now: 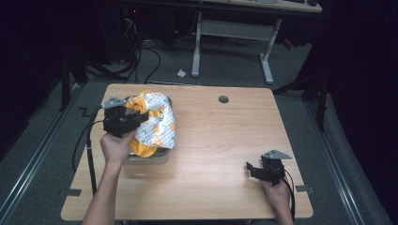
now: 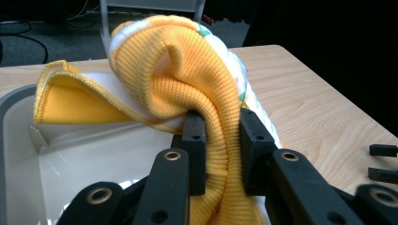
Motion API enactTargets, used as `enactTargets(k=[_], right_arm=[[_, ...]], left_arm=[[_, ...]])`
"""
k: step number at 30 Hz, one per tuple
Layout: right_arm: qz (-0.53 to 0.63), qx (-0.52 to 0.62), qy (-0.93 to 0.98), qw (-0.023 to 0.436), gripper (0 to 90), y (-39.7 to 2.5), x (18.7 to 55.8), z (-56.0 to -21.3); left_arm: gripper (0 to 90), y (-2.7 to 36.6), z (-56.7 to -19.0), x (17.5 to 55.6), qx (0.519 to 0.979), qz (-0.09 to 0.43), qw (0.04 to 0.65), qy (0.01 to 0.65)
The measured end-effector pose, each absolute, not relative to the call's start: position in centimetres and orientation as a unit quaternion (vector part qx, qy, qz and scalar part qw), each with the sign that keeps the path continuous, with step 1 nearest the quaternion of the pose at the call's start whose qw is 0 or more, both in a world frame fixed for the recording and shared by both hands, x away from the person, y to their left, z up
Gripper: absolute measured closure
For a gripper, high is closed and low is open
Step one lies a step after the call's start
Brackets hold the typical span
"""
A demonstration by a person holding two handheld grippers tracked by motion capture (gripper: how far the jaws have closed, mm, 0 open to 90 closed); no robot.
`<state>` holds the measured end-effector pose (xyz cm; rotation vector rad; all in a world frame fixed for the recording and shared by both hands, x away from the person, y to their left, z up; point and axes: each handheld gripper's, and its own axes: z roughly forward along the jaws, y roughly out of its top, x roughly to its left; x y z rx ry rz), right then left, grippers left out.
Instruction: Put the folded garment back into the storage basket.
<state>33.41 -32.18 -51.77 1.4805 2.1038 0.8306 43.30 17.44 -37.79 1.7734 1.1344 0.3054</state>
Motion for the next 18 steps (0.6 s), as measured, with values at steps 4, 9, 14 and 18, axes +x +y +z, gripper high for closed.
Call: enactTargets(k=[4,9,14,18], right_arm=[[0.300,0.535,0.760,0.217,27.1,-32.2,33.4,-51.8],[0.300,0.535,0.760,0.217,27.0,-32.2,33.4,-51.8],[0.300,0.535,0.760,0.218,27.0,-32.2,33.4,-51.8],[0.300,0.535,0.759,0.218,27.0,-32.2,33.4,-51.8]], left_arm=[[75.4,17.6,-37.9,43.5,0.732,0.130,0.477,0.468],[75.4,17.9,-38.2,43.7,0.732,0.129,0.474,0.472],[75.4,18.4,-38.9,44.0,0.733,0.129,0.464,0.481],[75.4,18.6,-39.5,44.3,0.734,0.125,0.457,0.486]])
